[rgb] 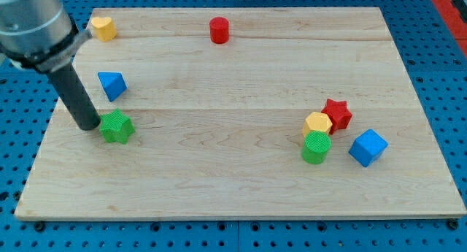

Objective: Push the green star to the left of yellow hexagon

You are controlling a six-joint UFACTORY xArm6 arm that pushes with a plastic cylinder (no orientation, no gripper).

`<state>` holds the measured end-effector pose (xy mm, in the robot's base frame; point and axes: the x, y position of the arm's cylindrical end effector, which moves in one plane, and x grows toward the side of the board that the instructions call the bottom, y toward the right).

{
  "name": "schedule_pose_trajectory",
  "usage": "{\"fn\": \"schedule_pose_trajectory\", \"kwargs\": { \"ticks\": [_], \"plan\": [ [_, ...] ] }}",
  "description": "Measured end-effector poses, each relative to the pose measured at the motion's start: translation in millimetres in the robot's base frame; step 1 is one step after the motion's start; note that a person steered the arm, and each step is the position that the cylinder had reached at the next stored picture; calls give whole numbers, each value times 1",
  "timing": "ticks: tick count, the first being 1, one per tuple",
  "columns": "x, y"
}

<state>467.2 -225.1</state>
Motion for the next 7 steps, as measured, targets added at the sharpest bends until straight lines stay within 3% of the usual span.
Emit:
{"fn": "schedule_pose_trajectory", "kwargs": {
  "ticks": [2,3,5,7],
  "plan": [
    [17,67],
    [25,46],
    [55,131],
    [53,202]
  ]
}}
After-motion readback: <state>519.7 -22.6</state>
